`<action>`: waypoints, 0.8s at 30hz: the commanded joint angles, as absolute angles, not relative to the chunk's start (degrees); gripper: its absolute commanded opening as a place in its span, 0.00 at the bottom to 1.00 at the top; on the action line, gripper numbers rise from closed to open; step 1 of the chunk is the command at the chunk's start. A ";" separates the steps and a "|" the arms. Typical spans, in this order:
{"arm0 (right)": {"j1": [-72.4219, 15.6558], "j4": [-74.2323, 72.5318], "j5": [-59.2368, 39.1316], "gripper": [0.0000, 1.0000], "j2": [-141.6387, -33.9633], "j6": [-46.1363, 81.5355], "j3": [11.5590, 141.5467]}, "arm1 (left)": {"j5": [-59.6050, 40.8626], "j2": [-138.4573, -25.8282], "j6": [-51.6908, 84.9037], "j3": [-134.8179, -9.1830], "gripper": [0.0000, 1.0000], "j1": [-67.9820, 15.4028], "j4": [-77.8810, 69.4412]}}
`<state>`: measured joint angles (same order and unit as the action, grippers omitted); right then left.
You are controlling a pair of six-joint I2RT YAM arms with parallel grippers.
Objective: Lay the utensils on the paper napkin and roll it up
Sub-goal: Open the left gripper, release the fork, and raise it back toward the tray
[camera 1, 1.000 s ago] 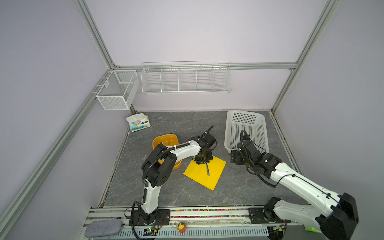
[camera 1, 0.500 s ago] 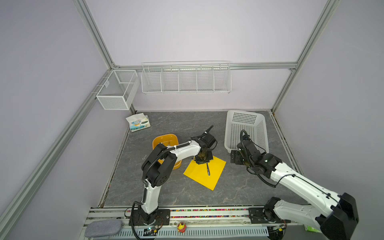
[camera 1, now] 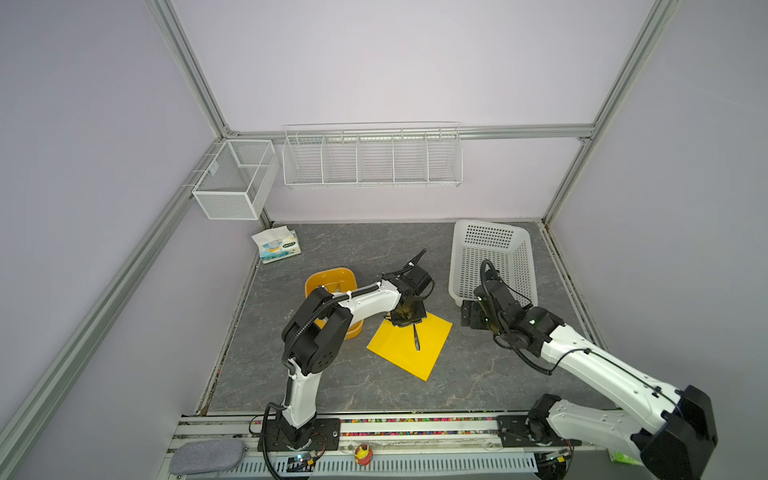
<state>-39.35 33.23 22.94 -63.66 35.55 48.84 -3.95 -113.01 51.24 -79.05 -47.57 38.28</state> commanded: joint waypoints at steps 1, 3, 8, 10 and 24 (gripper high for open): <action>-38.93 33.96 23.77 0.89 -62.70 34.80 50.01 | -1.80 -108.31 50.39 -80.76 0.26 -47.31 39.71; -38.89 33.54 23.62 0.89 -61.80 34.88 49.99 | 0.55 -105.52 50.38 -80.27 0.28 -47.37 40.09; -38.89 27.19 19.37 0.89 -56.45 34.43 46.55 | 10.28 -97.42 50.42 -76.93 0.32 -46.62 41.93; -38.75 21.81 15.07 0.89 -54.04 33.16 44.11 | 13.52 -95.30 49.04 -76.22 0.32 -45.29 43.84; -41.19 16.00 -6.88 0.89 -70.20 25.80 54.45 | 10.87 -85.92 39.15 -65.18 0.31 -23.84 45.57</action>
